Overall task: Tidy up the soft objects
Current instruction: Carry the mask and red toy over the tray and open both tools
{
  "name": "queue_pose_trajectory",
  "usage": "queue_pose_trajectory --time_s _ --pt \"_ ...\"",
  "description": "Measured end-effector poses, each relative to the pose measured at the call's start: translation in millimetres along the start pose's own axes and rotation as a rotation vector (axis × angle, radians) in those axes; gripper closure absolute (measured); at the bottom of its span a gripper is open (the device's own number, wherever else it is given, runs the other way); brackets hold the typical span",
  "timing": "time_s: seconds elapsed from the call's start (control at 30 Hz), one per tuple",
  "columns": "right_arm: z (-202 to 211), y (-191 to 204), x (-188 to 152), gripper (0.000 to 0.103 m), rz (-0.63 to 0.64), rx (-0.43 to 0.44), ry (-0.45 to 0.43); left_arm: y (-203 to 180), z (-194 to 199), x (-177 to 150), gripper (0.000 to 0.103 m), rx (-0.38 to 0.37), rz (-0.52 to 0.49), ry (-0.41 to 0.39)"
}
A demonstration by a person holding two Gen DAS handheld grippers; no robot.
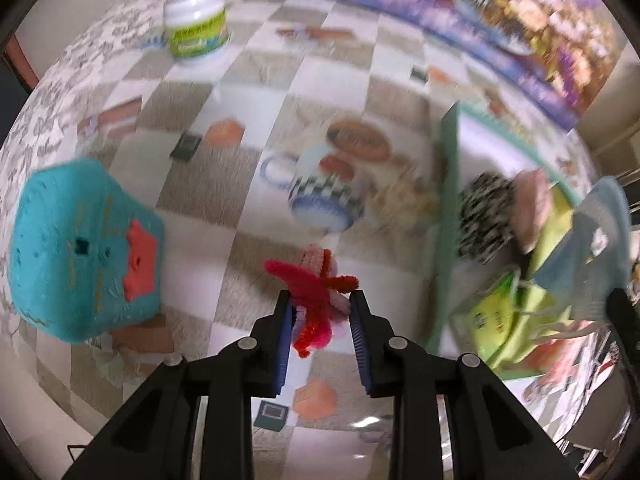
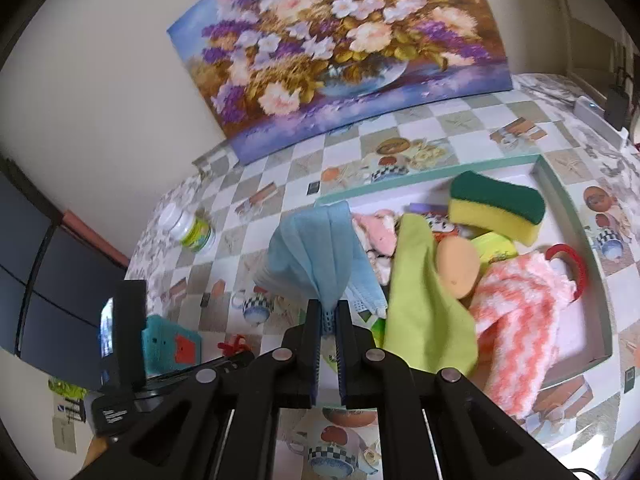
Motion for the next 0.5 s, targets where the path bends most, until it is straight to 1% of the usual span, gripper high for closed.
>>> queue_pose_trajectory --time_s 0.03,0.1,0.23,0.3,0.37,0.43,0.5 --pt "3 -3 2 0.096 -0.01 0.0 -0.011 -4 8 2 0.074 -0.029 -0.004 -0.03" --pt "8 -8 6 0.096 -0.028 -0.004 -0.032 -8 21 4 0.074 -0.054 -0.021 -0.075" --pt "16 -20 12 0.096 -0.048 -0.06 -0.068 -33 41 9 0.074 -0.104 -0.099 -0.156" --pt "15 -26 14 0.096 -0.061 -0.078 -0.063 -50 46 11 0.074 -0.116 -0.147 -0.17" --pt "14 -34 15 0.096 -0.079 -0.1 -0.056 -67 45 12 0.074 -0.112 -0.207 -0.178" --pt "14 -43 15 0.096 -0.091 -0.126 -0.054 -82 42 8 0.074 -0.1 -0.272 -0.173" --pt "11 -51 15 0.096 -0.104 -0.156 -0.043 -96 35 4 0.074 -0.105 -0.32 -0.154"
Point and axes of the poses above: each gripper's, at about its wrist camera, not at the fingertips, and z roughly against the way its jaws point, y to its left, x to its top, the point moved 2 cm from there along -z, roughly the way its jaws point, and after that the axes turned 8 degrees about -x, right-handed, at the moved point
